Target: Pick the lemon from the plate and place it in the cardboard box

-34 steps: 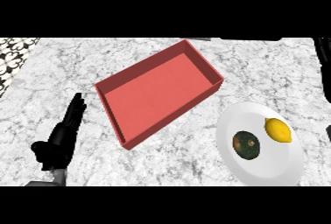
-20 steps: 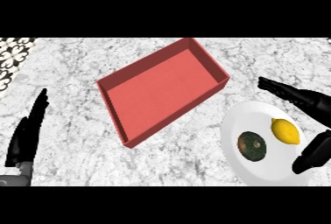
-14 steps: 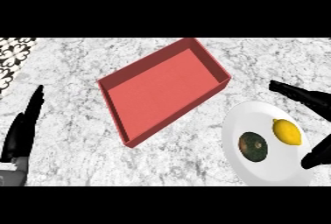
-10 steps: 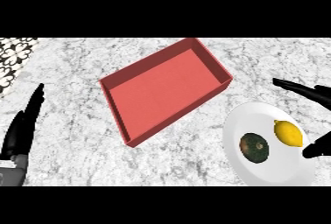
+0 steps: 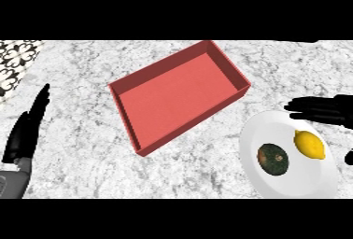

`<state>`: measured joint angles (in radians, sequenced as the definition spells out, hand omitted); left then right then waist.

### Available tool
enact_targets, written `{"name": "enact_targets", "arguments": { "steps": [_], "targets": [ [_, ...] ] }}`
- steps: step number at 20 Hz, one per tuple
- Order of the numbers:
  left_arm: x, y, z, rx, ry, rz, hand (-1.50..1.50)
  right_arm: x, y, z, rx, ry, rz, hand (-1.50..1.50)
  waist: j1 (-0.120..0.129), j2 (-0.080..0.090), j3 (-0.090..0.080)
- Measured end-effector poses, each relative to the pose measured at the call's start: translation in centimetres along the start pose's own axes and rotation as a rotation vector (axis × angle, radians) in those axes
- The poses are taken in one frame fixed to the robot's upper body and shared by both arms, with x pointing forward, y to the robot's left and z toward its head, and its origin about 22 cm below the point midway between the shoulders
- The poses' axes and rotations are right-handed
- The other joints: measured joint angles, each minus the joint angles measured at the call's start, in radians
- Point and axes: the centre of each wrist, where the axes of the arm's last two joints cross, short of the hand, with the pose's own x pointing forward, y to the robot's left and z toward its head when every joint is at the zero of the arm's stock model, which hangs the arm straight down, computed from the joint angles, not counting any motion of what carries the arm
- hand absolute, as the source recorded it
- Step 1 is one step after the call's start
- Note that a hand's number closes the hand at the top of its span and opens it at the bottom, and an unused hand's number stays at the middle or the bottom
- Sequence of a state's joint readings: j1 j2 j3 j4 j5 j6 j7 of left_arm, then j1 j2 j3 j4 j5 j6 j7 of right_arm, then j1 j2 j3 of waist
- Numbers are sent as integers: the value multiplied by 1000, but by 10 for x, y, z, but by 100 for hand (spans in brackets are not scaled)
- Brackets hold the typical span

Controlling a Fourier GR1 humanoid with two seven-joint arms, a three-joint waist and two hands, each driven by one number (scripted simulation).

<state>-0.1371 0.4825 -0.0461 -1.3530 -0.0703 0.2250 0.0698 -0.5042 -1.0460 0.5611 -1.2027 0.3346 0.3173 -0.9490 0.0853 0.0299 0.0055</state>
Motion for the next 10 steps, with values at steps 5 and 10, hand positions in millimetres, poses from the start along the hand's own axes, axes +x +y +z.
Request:
{"name": "enact_targets", "arguments": {
  "steps": [5,10],
  "targets": [
    [4,-3,-5,-1,13,6,0,-14,10,-10,169,19,98,-150,-10,-7,-2],
    [-7,-2,-2,7,31,-1,0,-32,12,-31,259,31,162,-150,-24,-13,-3]
  ]
}}
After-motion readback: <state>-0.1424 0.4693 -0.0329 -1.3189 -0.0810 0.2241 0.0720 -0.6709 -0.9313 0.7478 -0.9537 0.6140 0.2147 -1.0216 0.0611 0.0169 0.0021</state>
